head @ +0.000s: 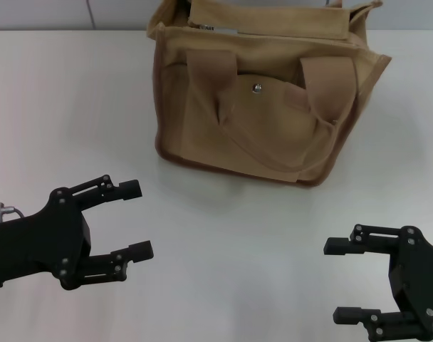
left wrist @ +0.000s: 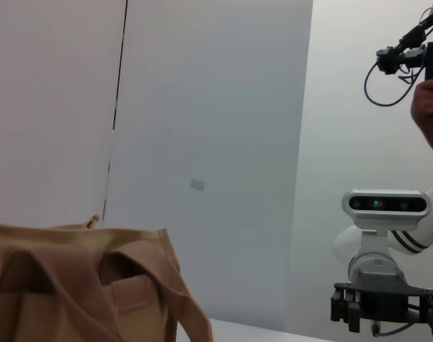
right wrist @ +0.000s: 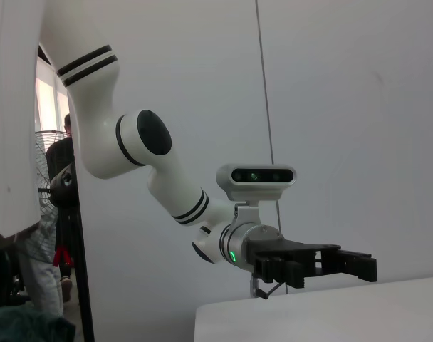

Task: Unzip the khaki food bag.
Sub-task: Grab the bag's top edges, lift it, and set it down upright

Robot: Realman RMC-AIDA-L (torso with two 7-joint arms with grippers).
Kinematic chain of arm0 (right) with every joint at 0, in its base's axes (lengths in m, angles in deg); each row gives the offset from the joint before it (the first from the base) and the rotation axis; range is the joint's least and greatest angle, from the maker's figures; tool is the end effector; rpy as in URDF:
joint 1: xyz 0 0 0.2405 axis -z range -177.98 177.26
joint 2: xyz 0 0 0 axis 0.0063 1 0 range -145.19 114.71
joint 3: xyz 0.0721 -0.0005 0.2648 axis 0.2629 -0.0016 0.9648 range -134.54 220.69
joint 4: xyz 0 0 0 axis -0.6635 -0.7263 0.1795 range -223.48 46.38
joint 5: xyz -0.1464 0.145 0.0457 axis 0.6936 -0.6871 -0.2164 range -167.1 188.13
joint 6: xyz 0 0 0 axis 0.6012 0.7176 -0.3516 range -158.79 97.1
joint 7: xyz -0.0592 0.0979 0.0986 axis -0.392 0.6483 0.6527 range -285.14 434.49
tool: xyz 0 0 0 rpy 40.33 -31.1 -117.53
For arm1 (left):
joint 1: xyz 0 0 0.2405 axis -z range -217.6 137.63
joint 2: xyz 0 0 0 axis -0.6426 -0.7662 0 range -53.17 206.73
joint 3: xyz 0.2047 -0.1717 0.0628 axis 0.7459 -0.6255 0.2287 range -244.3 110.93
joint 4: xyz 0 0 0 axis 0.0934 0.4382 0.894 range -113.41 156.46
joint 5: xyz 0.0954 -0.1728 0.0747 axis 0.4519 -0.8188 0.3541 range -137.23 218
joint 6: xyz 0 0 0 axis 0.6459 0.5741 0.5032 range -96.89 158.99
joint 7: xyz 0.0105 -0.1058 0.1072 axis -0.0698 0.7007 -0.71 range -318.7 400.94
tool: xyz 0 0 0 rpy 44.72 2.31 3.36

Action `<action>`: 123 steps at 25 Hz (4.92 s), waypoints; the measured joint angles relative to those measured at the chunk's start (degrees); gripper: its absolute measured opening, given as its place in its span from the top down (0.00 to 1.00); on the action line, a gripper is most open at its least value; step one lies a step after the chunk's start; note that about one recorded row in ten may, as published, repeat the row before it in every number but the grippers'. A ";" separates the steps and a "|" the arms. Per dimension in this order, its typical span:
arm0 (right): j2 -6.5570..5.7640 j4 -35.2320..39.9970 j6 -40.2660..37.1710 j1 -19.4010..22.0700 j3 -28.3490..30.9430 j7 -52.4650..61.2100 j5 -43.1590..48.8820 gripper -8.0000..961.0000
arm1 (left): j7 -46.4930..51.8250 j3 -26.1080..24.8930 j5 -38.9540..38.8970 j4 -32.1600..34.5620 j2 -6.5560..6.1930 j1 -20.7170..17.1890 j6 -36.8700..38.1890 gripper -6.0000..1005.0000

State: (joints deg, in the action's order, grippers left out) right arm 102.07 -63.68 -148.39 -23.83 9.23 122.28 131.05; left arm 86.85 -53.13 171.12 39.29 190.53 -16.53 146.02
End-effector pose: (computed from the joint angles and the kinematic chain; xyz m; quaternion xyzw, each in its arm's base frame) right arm 0.2860 0.2271 -0.0161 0.9259 -0.0374 -0.3758 0.0029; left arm -0.3114 0.2347 0.0045 -0.9101 -0.0939 -0.3920 0.0965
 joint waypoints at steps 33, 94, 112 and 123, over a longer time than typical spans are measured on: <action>1.71 -1.16 5.16 1.61 7.08 -0.41 -0.79 0.28 | -18.47 -4.14 -23.68 -17.92 5.33 6.13 -30.35 0.27; 1.90 -10.16 11.26 0.24 23.28 -4.71 -0.93 0.38 | -35.01 -4.14 -22.84 -26.53 5.46 3.42 -16.57 0.95; 2.57 -33.53 31.90 -8.11 24.67 -25.91 -1.20 0.42 | -35.45 -3.75 -22.12 -28.15 5.43 2.93 -18.07 0.95; 2.57 -36.12 35.18 -8.97 26.47 -28.85 -1.13 0.72 | -35.45 -3.71 -22.11 -28.76 5.43 3.15 -18.68 0.95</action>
State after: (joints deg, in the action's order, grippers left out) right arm 104.65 -99.80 -113.21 -32.80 35.69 93.43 129.92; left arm 51.40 -56.84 149.01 10.53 195.96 -13.37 127.34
